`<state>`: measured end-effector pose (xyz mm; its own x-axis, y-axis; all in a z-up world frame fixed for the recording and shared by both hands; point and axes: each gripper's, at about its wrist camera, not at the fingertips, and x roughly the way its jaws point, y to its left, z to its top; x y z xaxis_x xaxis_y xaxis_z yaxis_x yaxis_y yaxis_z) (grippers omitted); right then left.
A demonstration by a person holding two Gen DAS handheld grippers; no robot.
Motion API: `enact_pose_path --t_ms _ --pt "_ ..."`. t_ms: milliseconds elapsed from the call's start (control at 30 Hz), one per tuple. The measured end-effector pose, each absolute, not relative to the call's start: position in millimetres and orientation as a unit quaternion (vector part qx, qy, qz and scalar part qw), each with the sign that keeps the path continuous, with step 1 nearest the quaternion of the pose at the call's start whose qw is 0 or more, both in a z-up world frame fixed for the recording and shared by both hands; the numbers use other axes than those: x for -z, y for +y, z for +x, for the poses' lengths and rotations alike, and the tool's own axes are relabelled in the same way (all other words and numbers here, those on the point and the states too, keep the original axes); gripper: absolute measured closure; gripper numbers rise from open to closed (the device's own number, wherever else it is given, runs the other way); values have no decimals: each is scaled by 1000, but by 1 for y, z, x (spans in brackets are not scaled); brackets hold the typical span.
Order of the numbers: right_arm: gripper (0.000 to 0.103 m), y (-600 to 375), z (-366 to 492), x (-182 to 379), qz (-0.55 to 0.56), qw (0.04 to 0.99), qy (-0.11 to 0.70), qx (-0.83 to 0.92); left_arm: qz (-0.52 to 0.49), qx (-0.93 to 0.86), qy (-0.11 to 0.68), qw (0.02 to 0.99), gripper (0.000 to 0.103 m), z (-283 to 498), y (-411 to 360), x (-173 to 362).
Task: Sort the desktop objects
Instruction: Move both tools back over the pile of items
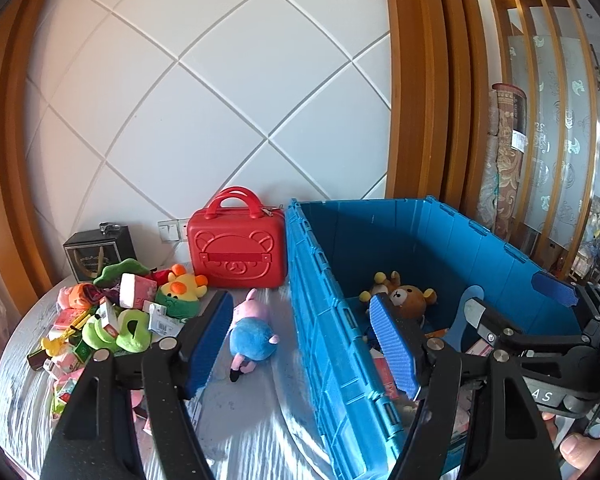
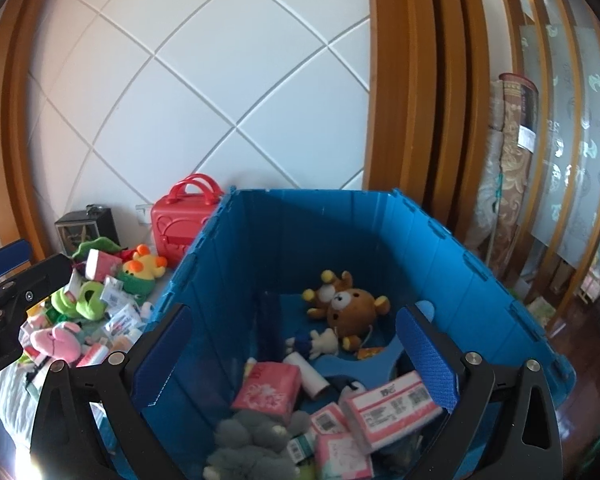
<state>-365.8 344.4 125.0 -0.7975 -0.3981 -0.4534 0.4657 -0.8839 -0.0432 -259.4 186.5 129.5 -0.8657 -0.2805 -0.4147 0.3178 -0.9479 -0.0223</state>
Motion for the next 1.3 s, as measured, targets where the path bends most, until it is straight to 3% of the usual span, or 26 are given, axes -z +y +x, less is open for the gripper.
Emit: enact_pose_path --t_ms 433,700,1033,1300 --pt "0 282 -332 -107 219 299 107 923 191 951 66 233 33 -207 125 -112" --pt "0 228 -299 -104 206 309 121 920 186 939 80 278 33 -163 49 -96" --pt "0 118 -253 -60 267 330 121 897 287 904 61 311 33 -88 -103 -22" --pt "0 60 -237 -3 354 304 127 875 337 878 95 325 33 -47 -196 32"
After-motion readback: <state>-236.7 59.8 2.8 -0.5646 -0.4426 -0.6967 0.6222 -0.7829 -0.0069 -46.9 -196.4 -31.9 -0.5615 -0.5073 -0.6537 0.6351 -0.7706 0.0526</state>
